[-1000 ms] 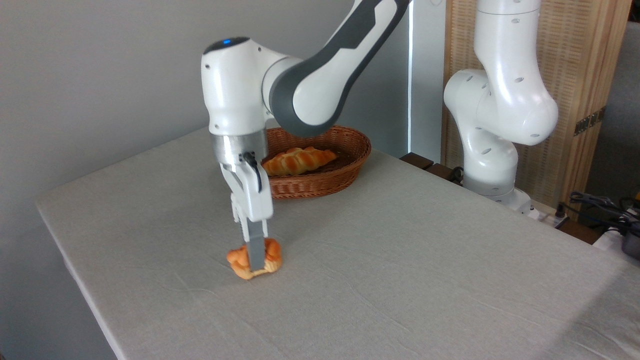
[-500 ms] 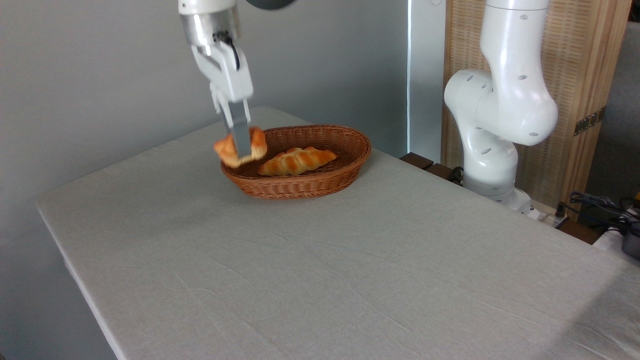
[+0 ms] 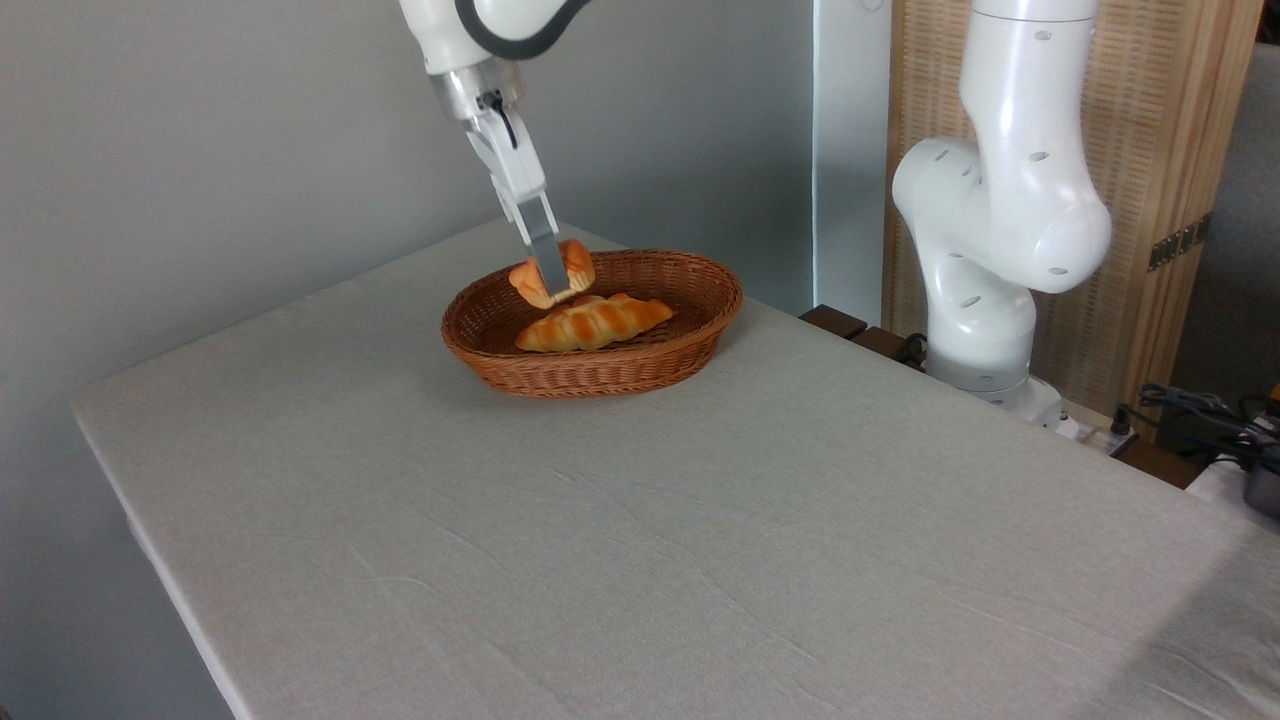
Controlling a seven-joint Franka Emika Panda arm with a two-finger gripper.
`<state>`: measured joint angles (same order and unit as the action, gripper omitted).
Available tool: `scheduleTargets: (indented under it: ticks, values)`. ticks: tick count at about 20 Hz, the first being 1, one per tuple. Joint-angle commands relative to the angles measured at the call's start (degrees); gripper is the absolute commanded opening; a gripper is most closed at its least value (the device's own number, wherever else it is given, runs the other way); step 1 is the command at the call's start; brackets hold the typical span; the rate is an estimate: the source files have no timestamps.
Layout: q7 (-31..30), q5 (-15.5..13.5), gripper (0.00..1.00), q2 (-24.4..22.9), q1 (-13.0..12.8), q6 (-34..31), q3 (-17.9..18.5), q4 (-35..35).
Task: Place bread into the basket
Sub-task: 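Lower the bun into the basket beside the long roll and release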
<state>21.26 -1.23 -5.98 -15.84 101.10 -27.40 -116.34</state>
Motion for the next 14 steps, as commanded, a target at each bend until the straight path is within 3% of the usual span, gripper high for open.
scheduleTargets:
  ticks: [1, 14]
  values:
    - [0.80, -0.35, 1.00, 0.71, 0.54, 1.64, 0.33, -1.08]
    - [0.62, 0.35, 1.00, 0.62, 1.16, 3.67, 1.65, -0.47]
